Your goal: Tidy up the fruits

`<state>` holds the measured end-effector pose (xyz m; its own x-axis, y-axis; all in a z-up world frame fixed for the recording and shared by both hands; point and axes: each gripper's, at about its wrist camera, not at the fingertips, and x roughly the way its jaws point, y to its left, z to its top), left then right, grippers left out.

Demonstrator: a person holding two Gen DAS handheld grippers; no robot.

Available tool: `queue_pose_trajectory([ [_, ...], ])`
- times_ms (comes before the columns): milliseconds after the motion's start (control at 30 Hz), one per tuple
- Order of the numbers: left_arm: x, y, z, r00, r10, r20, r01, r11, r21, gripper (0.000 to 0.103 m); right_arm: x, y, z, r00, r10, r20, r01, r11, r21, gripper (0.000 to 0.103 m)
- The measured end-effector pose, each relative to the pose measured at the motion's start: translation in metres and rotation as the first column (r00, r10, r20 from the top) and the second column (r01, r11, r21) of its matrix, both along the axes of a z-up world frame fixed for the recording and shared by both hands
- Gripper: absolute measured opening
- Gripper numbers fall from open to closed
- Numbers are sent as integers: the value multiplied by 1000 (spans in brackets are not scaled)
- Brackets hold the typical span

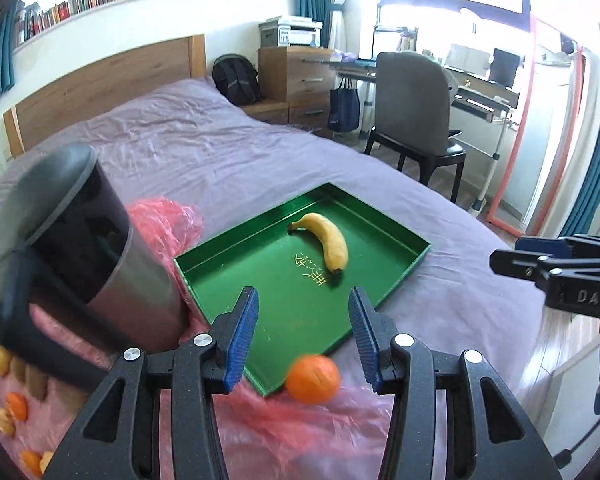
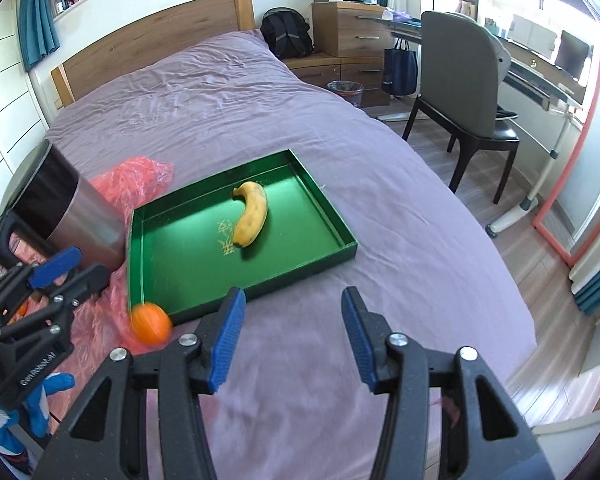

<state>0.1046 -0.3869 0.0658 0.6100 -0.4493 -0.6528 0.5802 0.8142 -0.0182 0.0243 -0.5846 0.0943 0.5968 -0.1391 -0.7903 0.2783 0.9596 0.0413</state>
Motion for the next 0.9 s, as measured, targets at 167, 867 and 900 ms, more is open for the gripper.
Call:
queue_pose_trajectory([
  [167, -39, 31, 26, 999, 19, 34, -18, 1000, -11, 42, -37, 33, 14, 1000, 18, 26, -18, 1000, 8, 46],
  [867, -107, 291, 11, 919, 393, 34, -391, 919, -51, 42, -92, 200, 37, 961, 259, 93, -262, 965, 13, 48],
  [900, -107, 300, 9, 911, 411, 30, -410, 911, -51, 42, -92, 202, 37, 960, 264, 93, -266, 964, 12, 49],
])
